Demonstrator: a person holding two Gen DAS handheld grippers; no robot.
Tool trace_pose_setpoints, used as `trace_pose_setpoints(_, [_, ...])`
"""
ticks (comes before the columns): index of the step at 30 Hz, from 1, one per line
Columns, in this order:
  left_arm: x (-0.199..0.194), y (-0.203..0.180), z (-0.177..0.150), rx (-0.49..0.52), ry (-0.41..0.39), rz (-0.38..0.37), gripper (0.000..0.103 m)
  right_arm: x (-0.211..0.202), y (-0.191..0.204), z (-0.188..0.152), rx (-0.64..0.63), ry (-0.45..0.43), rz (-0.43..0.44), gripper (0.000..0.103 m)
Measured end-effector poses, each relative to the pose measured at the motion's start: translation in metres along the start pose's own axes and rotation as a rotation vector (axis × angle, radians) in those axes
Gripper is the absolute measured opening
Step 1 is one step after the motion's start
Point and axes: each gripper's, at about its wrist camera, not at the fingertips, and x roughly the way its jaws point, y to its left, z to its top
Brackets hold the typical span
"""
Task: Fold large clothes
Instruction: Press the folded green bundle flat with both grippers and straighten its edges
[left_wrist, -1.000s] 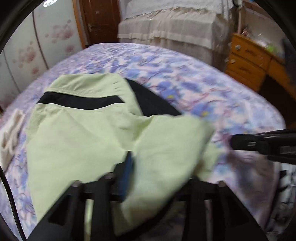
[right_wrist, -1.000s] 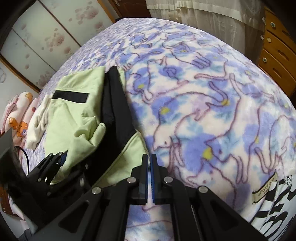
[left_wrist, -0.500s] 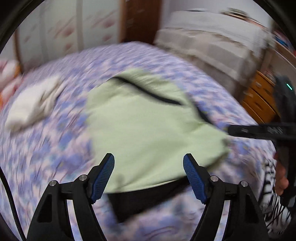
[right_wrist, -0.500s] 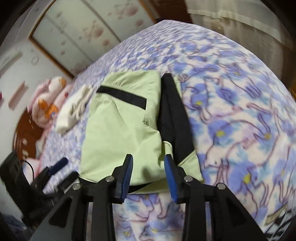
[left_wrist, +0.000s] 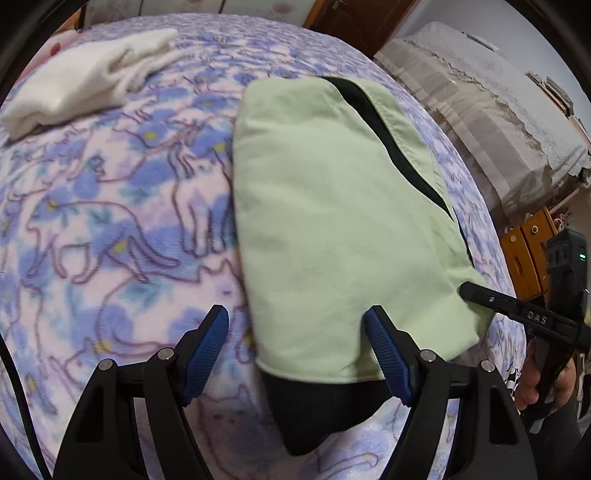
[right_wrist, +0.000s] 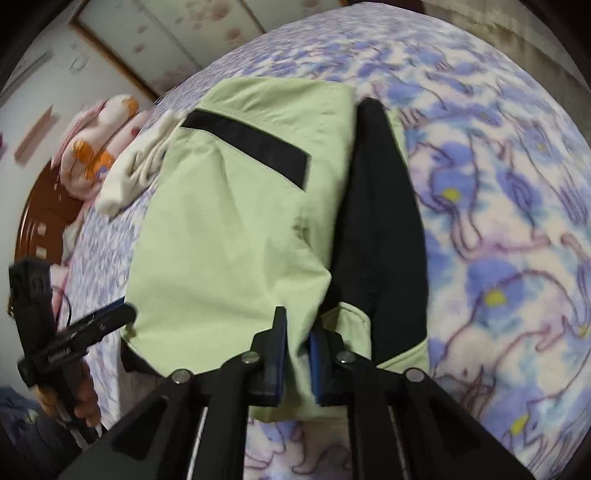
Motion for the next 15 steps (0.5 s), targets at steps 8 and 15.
trace_pose_setpoints(8, [0.001,-0.032,-0.007,0.102,-0.036,-0.002,0.071,-0.06,-0.018,-0.018,0.045,-0.192,-0.025,0.007])
trace_pose_setpoints(15, [0.016,-0.04,-0.016,0.123,0.006,0.034,0.065,-0.015,-0.039,-0.03,0.134,-0.016,-0.044,0.013])
